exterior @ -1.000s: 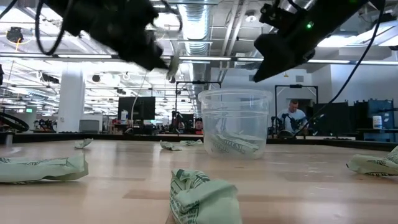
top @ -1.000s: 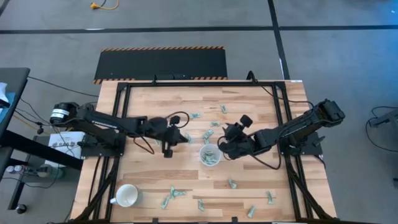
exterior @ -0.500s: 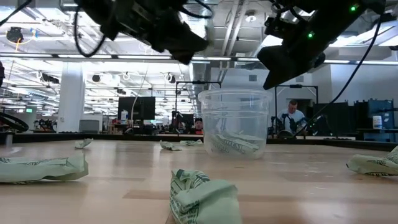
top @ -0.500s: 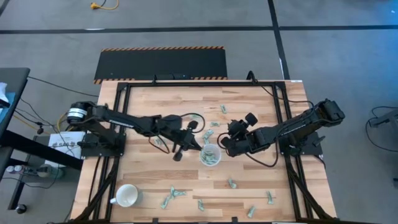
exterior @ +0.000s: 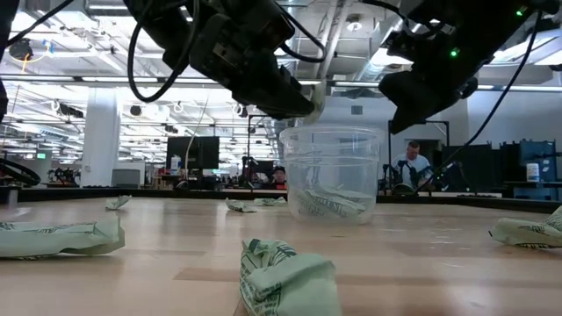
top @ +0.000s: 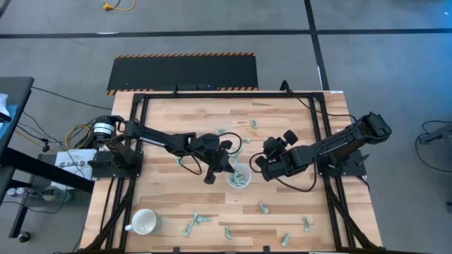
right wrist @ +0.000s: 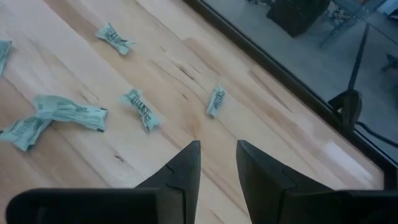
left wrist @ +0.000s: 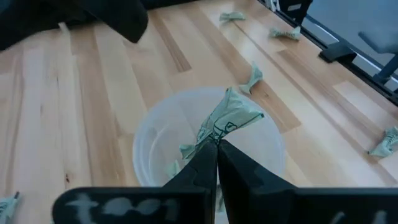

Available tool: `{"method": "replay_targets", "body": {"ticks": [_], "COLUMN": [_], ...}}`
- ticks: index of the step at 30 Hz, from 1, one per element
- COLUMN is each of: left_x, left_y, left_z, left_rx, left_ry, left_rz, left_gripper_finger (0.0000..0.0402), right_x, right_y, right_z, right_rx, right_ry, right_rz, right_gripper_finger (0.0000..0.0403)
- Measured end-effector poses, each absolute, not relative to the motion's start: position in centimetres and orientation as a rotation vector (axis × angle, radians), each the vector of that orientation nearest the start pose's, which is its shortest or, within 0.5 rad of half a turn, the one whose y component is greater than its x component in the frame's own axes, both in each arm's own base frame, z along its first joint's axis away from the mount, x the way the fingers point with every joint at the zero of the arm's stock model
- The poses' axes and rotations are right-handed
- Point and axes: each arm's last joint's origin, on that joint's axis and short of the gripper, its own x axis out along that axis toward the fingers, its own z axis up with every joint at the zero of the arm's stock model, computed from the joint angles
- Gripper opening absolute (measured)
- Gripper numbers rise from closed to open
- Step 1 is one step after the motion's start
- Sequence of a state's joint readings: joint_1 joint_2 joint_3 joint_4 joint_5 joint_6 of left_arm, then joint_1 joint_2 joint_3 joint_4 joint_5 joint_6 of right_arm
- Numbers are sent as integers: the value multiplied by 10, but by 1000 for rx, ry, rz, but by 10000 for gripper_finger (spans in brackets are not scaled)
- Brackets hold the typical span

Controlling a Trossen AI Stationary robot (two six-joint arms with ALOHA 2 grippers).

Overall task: Pick and place Stevia / Truvia into bins
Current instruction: Put the stevia packet into the transparent container

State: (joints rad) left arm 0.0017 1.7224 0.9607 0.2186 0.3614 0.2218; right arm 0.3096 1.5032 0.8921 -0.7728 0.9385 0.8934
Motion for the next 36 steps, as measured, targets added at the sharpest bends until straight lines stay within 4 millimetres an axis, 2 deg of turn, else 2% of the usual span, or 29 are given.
{"method": "replay_targets", "body": {"ticks": [7, 17, 22, 25, 29, 33, 36], "left_x": [360, 359, 348, 335, 313, 297, 291], "left_y": [-10, -9, -3, -1, 1, 2, 2], "left_z": [190, 190, 205, 219, 234, 237, 233], "left_rx": [118, 142, 116, 117, 136, 147, 152], "left_ry": [496, 503, 542, 587, 673, 778, 853], "left_rz": [-410, -393, -325, -290, -237, -210, -218], "left_gripper_finger": [9, 100, 125, 127, 127, 127, 127], "right_x": [249, 250, 252, 254, 257, 263, 270], "right_y": [55, 54, 48, 36, 8, -26, -56], "right_z": [192, 193, 193, 192, 189, 189, 191], "right_rx": [-35, -28, -46, -81, -27, 14, 49], "right_ry": [765, 754, 770, 831, 975, 1055, 1042], "right_rz": [-933, -936, -949, -949, -918, -846, -758], "right_gripper_finger": [97, 97, 97, 97, 97, 97, 97]}}
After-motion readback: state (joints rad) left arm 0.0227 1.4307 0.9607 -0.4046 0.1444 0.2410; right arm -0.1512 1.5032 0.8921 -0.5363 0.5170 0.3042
